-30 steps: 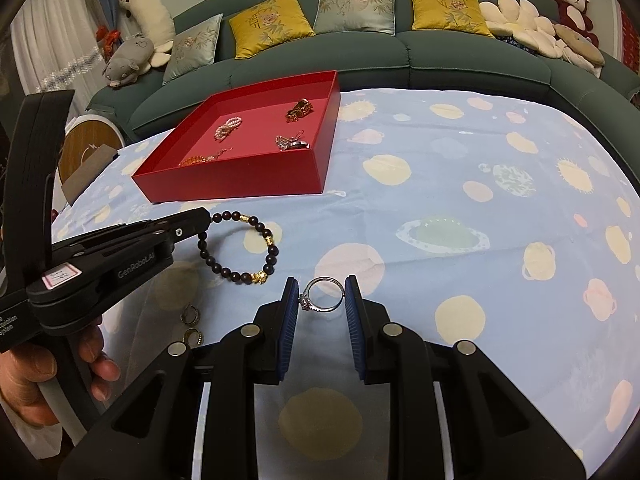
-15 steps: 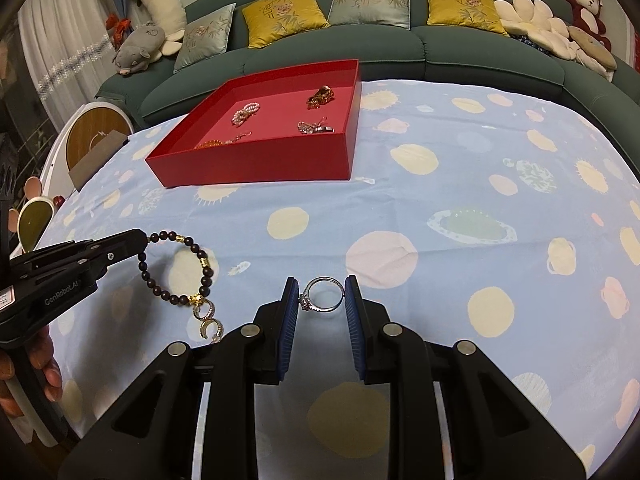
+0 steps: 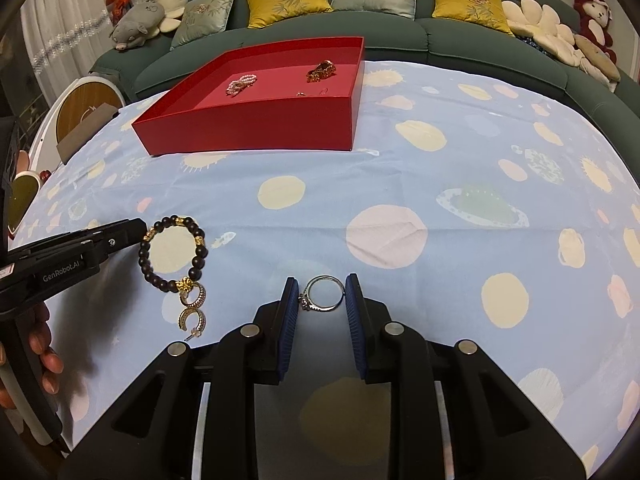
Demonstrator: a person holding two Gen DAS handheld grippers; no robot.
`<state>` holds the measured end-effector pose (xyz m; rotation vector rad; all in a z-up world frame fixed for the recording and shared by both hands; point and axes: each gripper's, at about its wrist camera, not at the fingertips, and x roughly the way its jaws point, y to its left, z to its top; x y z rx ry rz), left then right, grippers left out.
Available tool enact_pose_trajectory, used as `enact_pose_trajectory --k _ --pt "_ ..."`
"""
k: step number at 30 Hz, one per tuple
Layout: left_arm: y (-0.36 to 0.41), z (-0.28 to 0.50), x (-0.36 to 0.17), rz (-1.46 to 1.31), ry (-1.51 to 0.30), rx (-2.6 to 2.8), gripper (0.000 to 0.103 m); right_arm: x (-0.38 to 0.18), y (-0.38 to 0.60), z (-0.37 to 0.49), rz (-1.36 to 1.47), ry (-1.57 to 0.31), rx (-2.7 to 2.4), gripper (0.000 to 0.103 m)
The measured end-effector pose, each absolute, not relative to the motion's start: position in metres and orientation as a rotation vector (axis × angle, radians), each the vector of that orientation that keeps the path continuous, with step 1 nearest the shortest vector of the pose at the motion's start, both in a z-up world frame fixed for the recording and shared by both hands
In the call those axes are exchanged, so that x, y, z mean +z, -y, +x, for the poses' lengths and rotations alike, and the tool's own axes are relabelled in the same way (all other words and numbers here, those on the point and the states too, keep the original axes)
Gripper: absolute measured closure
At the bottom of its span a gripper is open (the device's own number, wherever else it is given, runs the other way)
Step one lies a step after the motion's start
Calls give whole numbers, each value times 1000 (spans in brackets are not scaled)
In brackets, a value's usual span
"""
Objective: Organize jewelry
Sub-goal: 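Lift the bead bracelet with the left gripper while the right gripper holds the ring, then carry the bracelet and ring with both grippers over the red box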
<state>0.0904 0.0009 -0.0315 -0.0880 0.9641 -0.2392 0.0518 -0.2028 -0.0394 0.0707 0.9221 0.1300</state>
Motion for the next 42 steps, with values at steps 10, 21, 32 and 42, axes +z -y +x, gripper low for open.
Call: enact_pose_trajectory --k 10,21,32,42 --pt "19 90 -33 -59 -948 -253 75 -39 205 52 82 -924 133 80" --pt "35 87 -35 -27 -940 -345 98 -38 203 51 71 -920 129 80" --pt "29 76 19 -70 -838 -389 99 -7 202 52 112 -846 150 80" --pt "13 86 100 -81 -715 -410 99 57 185 59 128 -713 207 80"
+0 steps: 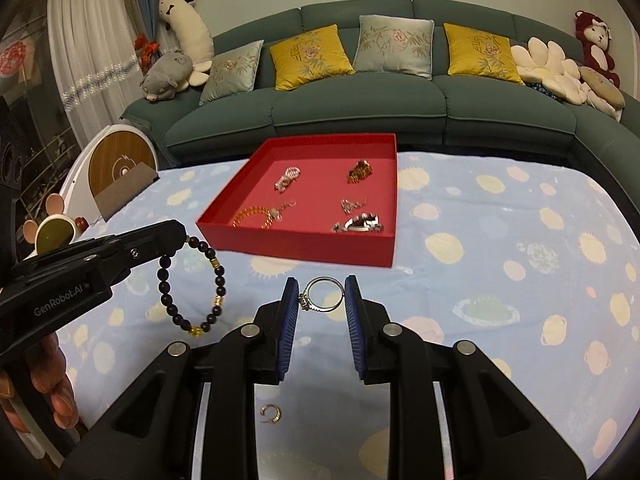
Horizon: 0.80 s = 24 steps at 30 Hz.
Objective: Organize jewelry
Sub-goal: 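Carry the bracelet and ring with both grippers over the red box, then open both grippers inside the red box to release bracelet and ring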
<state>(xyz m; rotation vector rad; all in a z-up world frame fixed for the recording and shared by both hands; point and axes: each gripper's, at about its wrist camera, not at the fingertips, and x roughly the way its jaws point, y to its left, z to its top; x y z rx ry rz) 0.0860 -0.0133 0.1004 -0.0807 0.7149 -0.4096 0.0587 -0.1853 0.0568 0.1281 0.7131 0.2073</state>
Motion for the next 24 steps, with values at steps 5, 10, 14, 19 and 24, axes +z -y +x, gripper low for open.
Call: enact_pose_trajectory --k 5,10,14,19,24 --pt "13 113 137 -28 -648 -412 99 90 180 83 139 -659 227 80" --pt "12 156 153 -17 -589 -394 99 107 182 126 155 -633 218 80" --pt "13 195 145 1 -596 -377 99 101 185 167 185 -652 220 80" --pt "13 230 124 -3 -623 -367 99 83 186 210 208 -693 215 80" --pt "15 259 97 -2 -673 -351 99 63 182 239 191 -733 206 80"
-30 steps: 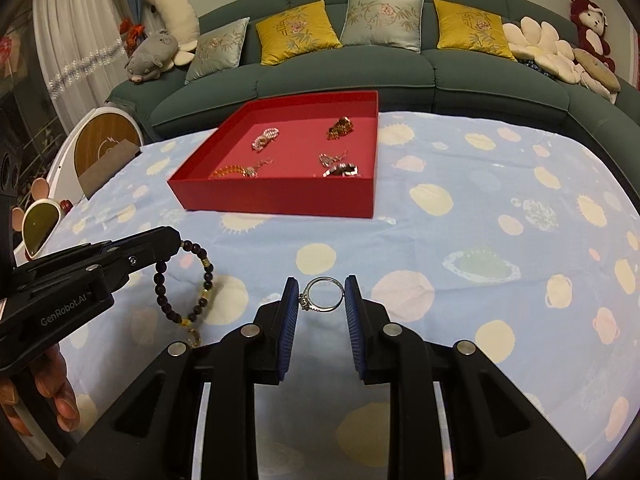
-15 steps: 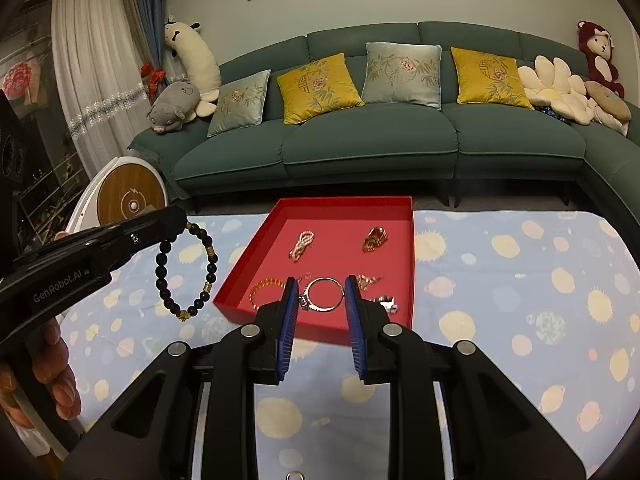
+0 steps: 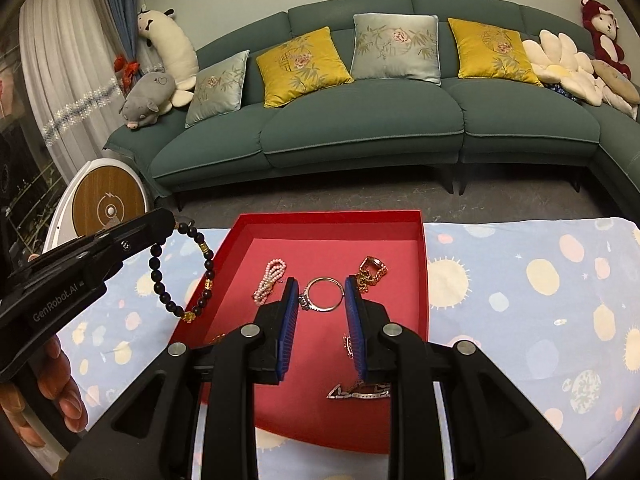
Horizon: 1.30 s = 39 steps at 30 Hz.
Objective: Organize jewelry
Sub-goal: 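Open both grippers inside the red box to release bracelet and ring, then withdraw both grippers toward the gold hoop earrings on the cloth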
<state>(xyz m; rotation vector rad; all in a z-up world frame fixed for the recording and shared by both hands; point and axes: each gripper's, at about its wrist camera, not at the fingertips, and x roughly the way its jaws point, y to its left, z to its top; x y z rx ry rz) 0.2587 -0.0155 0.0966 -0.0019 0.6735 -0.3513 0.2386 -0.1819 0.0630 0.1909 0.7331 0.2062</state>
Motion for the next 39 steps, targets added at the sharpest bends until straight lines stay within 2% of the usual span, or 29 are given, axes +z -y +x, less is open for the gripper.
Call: enact_pose_trajectory --k 10,12,14,15,18,24,27,32,39 --pt "10 286 62 -40 -713 -312 98 26 188 272 184 -801 187 79" --pt "8 288 60 -49 -716 -300 94 23 190 274 188 -797 186 79" --pt "5 290 61 -47 -725 -283 90 24 190 275 184 -789 170 73" --pt "2 289 64 -55 -722 -274 88 26 191 273 184 -777 163 67" --pt "-9 284 81 -90 -695 -257 87 45 200 265 204 -730 153 65" --pt "-29 237 132 -66 -615 -233 83 104 215 216 189 -648 135 63" --pt "-33 206 140 -47 -615 -221 82 122 219 174 168 -608 130 62" --pt "-36 145 128 -15 -624 -213 80 116 222 106 170 -590 126 61" --pt "-37 93 85 -37 -717 -203 79 87 196 44 75 -617 152 61"
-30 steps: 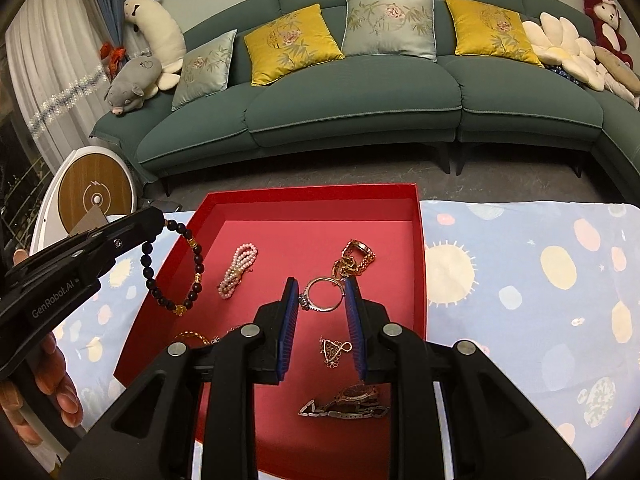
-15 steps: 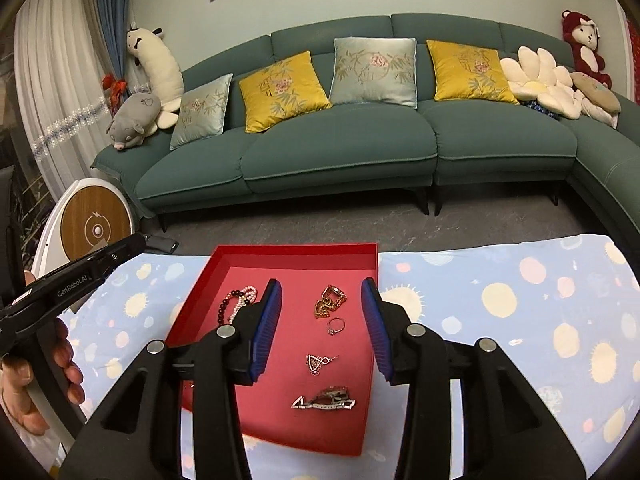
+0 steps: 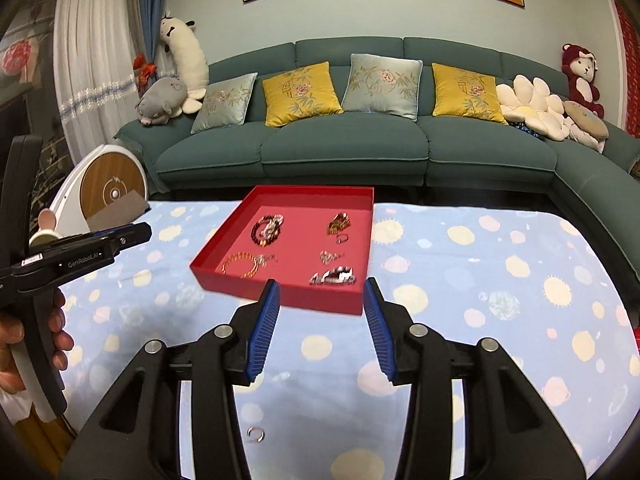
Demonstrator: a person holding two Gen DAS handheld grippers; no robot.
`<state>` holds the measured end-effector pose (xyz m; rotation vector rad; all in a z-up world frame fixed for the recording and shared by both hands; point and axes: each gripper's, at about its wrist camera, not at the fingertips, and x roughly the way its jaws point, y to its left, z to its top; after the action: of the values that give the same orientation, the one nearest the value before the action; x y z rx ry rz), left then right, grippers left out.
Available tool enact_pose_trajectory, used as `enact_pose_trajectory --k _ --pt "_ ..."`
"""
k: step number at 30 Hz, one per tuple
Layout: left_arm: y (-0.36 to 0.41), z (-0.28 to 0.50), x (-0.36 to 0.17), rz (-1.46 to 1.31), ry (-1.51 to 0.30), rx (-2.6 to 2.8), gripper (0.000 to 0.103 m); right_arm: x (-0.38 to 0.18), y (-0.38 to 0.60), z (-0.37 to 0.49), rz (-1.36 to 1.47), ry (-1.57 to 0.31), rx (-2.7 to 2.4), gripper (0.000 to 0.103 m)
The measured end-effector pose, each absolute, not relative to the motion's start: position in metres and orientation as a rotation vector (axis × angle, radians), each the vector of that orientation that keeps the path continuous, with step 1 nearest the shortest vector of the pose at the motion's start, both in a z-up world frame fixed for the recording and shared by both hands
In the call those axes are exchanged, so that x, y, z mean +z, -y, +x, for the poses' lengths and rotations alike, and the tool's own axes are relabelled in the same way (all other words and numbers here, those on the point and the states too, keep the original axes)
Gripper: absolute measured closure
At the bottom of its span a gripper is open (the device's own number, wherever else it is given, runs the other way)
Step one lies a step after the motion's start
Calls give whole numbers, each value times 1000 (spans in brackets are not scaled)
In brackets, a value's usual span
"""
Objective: Organize jewelry
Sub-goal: 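Withdraw both grippers toward the gold hoop earrings on the cloth, then grasp one gold hoop earring with the right gripper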
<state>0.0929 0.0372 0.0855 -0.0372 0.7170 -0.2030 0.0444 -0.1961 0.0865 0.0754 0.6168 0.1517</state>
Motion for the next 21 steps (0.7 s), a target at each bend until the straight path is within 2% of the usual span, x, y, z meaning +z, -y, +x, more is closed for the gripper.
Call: enact_pose_trajectory --k 12,21 --pt "-43 47 15 -99 -838 -188 79 -5 137 -8 -13 -820 273 62" --pt "-36 40 -2 -61 -873 -210 79 -23 132 -1 -12 -858 271 62"
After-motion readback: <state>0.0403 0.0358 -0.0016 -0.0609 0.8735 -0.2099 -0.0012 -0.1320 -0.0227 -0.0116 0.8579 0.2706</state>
